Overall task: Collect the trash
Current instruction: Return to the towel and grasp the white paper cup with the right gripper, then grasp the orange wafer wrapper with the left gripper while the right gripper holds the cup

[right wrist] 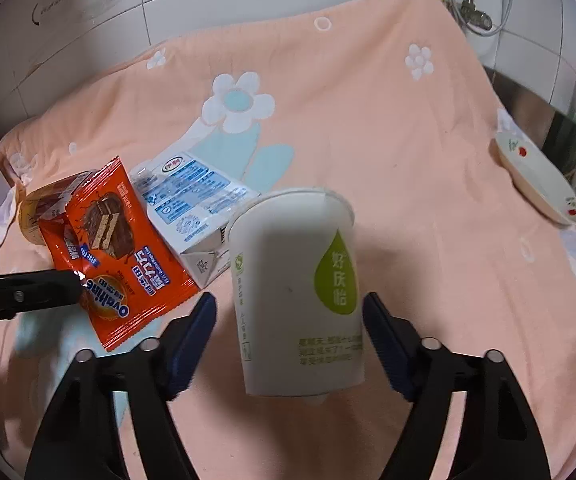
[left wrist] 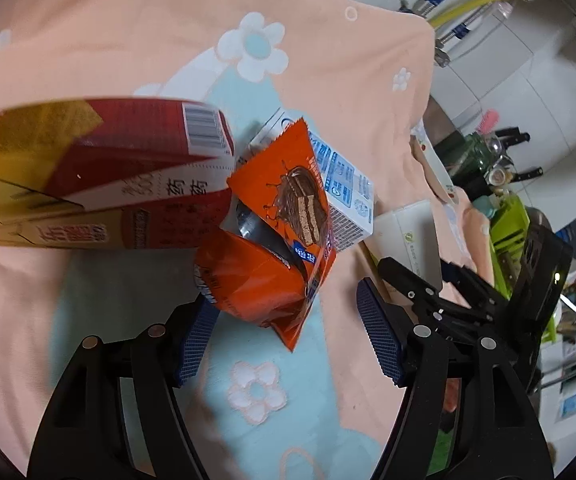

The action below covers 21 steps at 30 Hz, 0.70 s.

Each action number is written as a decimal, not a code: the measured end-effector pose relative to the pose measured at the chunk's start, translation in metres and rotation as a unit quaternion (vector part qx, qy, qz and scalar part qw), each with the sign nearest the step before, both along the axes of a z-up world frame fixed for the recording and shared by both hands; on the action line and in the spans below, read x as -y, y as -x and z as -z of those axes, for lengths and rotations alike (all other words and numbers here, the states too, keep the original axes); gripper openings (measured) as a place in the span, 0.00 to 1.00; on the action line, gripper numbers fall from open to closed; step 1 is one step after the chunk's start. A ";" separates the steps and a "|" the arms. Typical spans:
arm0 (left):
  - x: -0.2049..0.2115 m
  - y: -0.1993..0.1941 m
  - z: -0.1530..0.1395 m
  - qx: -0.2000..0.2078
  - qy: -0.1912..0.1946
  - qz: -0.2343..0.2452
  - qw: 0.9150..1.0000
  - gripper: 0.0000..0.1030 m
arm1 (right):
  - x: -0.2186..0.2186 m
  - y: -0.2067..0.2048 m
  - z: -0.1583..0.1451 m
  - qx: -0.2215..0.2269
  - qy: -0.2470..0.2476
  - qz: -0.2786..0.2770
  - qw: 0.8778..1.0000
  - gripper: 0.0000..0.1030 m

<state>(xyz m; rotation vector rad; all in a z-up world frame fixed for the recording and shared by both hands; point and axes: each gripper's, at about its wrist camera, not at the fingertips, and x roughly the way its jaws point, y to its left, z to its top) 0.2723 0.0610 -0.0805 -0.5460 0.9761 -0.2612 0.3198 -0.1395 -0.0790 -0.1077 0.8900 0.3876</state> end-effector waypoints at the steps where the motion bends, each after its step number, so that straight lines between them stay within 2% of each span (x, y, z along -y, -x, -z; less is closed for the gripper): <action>1: 0.001 -0.002 0.002 -0.002 0.004 -0.002 1.000 0.67 | 0.000 0.000 0.001 -0.001 -0.001 0.000 1.000 0.63; 3: 0.002 -0.003 0.003 0.000 0.003 -0.006 1.000 0.67 | 0.001 0.000 0.002 -0.003 -0.007 0.000 1.000 0.56; 7: 0.008 -0.007 0.005 0.003 -0.004 -0.010 1.000 0.62 | 0.004 0.005 0.000 -0.002 -0.018 0.002 1.000 0.56; 12: 0.011 -0.008 0.009 0.001 0.003 -0.009 1.000 0.32 | 0.007 0.018 -0.007 0.005 -0.029 0.003 1.000 0.56; 13: 0.012 -0.007 0.009 0.003 0.003 -0.009 1.000 0.31 | 0.008 0.021 -0.009 0.007 -0.031 0.002 0.999 0.56; 15: 0.013 -0.005 0.007 0.008 0.003 -0.004 1.000 0.19 | 0.010 0.028 -0.012 0.011 -0.037 0.004 0.999 0.56; 18: 0.016 0.000 0.003 0.016 0.000 0.005 1.000 0.11 | 0.015 0.040 -0.017 0.015 -0.045 0.008 0.999 0.56; 21: 0.020 0.008 -0.007 0.030 -0.005 0.021 0.999 0.09 | 0.020 0.053 -0.021 0.019 -0.051 0.011 0.998 0.56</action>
